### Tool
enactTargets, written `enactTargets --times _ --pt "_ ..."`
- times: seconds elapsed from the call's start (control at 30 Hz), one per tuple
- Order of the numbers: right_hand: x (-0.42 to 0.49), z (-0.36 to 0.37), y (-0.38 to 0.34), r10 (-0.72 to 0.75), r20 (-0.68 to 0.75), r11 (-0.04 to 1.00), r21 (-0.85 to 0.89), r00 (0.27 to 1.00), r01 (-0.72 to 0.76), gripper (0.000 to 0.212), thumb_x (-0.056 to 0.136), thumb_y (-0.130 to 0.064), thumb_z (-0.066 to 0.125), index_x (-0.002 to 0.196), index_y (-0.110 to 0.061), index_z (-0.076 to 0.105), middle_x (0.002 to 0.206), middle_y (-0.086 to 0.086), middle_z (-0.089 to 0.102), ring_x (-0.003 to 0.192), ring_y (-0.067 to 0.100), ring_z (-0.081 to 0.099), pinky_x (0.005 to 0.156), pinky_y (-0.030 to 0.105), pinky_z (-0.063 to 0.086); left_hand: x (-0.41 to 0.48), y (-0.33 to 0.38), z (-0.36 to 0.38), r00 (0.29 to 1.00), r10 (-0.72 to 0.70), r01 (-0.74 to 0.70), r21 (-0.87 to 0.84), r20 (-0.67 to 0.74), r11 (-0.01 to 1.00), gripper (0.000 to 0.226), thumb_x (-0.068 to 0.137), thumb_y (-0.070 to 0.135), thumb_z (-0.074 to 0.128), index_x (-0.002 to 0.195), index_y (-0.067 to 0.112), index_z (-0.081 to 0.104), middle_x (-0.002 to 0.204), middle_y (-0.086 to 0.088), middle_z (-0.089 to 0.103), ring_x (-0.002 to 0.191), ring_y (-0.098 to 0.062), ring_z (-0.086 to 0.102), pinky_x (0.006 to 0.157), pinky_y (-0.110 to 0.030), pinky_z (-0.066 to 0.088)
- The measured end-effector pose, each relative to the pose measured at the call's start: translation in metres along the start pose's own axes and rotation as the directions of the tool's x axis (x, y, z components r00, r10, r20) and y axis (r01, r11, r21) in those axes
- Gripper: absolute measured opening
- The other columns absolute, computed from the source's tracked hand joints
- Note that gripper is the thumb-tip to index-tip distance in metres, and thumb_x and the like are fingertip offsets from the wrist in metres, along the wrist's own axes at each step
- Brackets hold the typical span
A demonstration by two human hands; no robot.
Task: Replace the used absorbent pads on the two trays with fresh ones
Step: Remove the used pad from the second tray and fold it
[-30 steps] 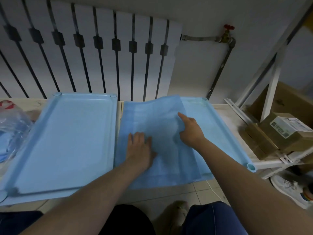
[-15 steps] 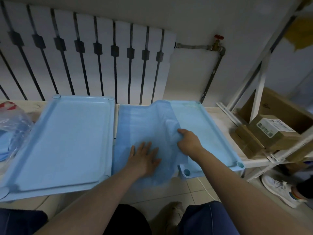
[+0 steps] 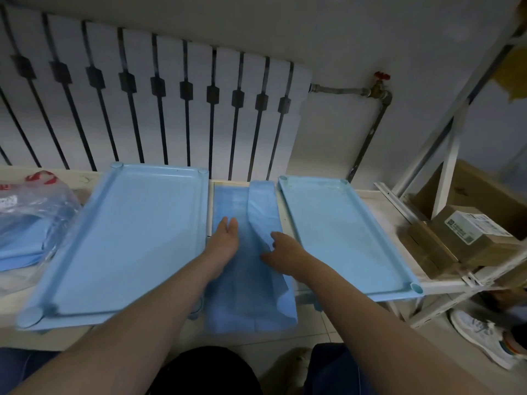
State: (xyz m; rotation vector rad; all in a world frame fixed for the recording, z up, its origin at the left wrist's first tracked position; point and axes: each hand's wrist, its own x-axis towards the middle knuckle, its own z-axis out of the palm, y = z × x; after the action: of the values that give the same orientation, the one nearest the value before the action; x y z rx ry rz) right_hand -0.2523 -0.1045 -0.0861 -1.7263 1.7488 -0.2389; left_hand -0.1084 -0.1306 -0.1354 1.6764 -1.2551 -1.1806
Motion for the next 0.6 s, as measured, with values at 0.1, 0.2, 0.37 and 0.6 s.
enactTargets --times 0.1,0.2,0.37,0.6 --pt "0.000 0.001 -0.002 0.051 -0.005 0.994 -0.099 0.999 -0.051 0.013 0.084 -0.007 0.048 0.075 -0.003 0.057 0.074 0.013 0.055 0.063 0.025 0.055 0.056 0.028 0.045 -0.001 0.001 0.003 0.998 -0.007 0.008 -0.011 0.060 1.000 0.058 0.102 0.045 0.019 0.152 0.017 0.019 0.158 -0.002 0.021 0.144 -0.024 0.021 0.116 -0.039 0.018" --pt "-0.003 -0.002 0.001 -0.006 -0.034 0.999 -0.039 0.999 0.005 0.030 0.086 -0.007 0.048 0.057 -0.006 0.056 0.059 0.008 0.053 0.052 0.017 0.046 0.049 0.024 0.038 -0.001 0.006 0.012 0.995 0.036 -0.033 -0.032 0.090 0.999 0.053 0.103 0.043 0.022 0.153 0.027 0.015 0.158 0.004 0.018 0.144 -0.019 0.021 0.114 -0.034 0.019" --pt "-0.015 -0.013 0.013 -0.112 0.015 0.988 0.108 0.994 0.109 0.035 0.089 -0.007 0.047 0.114 -0.016 0.069 0.106 0.006 0.071 0.089 0.018 0.065 0.071 0.025 0.053 0.021 0.011 0.014 0.999 -0.019 0.022 -0.076 0.048 0.997 0.048 0.101 0.043 0.029 0.149 0.039 0.022 0.153 -0.001 0.033 0.127 -0.028 0.046 0.093 -0.037 0.047" --pt "-0.010 -0.019 0.032 -0.229 0.078 0.935 0.294 0.970 0.197 0.043 0.092 0.002 0.047 0.120 -0.023 0.067 0.119 -0.006 0.066 0.105 0.008 0.062 0.092 0.019 0.049 0.053 0.027 0.025 0.997 -0.008 0.013 -0.055 0.076 0.998 0.049 0.099 0.042 0.040 0.147 0.037 0.030 0.151 0.002 0.033 0.119 -0.020 0.046 0.081 -0.025 0.044"
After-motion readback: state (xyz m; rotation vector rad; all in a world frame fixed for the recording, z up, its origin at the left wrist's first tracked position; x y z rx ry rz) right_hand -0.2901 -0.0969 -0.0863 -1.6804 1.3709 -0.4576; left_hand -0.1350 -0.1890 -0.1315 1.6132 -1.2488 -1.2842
